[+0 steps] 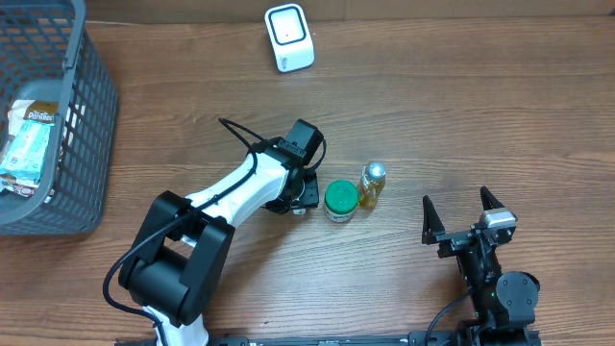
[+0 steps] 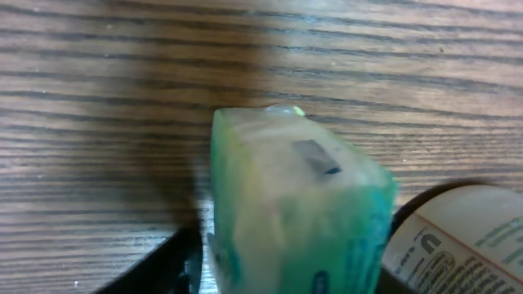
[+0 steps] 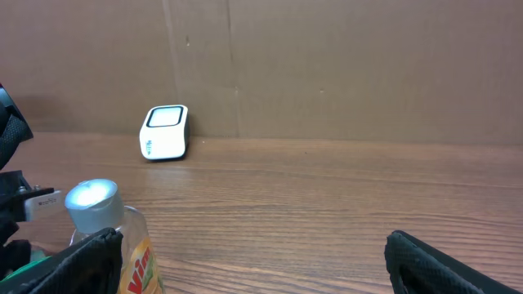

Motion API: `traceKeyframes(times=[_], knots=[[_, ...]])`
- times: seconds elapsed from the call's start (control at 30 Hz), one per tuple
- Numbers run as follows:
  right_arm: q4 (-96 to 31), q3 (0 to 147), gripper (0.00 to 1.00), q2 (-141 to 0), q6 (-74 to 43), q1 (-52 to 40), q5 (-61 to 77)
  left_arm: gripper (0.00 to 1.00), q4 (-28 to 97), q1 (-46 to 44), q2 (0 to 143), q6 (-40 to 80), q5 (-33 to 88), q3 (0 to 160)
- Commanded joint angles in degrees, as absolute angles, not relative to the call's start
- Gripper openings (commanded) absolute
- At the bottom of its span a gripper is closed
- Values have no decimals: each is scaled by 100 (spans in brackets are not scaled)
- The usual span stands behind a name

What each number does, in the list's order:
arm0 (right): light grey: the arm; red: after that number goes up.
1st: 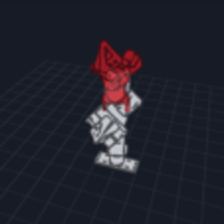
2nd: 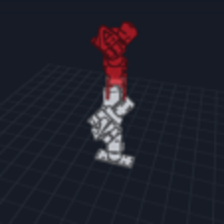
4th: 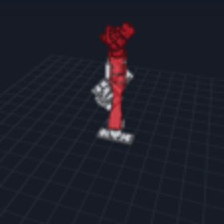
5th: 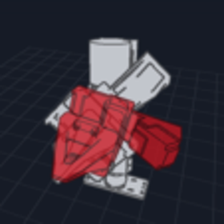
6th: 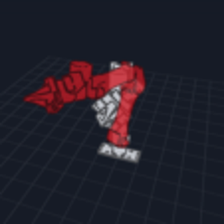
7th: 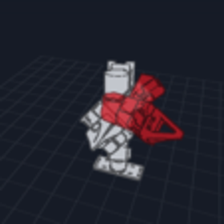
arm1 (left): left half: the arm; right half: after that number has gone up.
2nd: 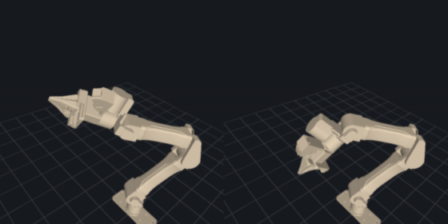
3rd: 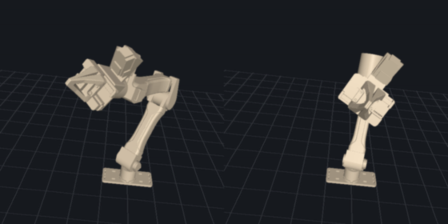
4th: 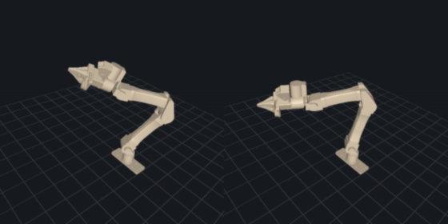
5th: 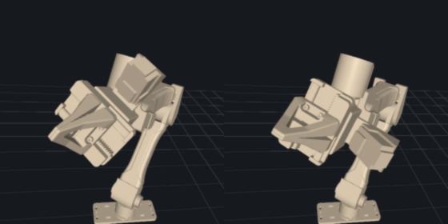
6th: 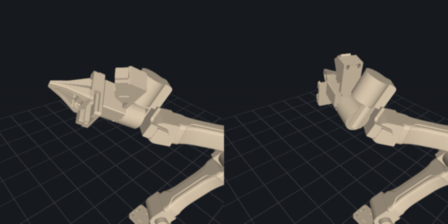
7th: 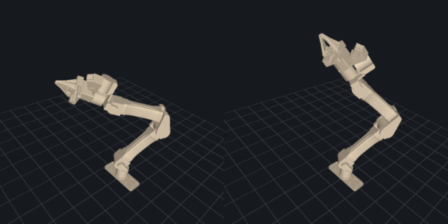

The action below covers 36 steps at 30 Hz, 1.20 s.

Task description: Scan the item barcode

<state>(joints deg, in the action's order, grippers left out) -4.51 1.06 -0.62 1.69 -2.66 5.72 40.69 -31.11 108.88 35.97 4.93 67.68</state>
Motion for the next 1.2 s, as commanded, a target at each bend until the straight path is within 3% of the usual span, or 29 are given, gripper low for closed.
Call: traceKeyframes(times=[0.0, 0.47, 0.87, 0.97, 1.17], knots=[[-427, 45, 100, -16, 198, -255, 567, 57, 4060, -3120, 10938, 3642, 449, 6755], [-425, 45, 100, -16, 198, -255, 565, 70, 4324, -2766, 10925, 3214, 388, 7422], [-425, 45, 100, -16, 198, -255, 567, 73, 5835, -2206, 10925, 1850, -644, 10088], [-425, 45, 100, -16, 198, -255, 567, 85, 6431, -1964, 10925, 1247, -1402, 11131], [-425, 45, 100, -16, 198, -255, 567, 97, 7076, -1129, 10925, 213, -2279, 13373]])
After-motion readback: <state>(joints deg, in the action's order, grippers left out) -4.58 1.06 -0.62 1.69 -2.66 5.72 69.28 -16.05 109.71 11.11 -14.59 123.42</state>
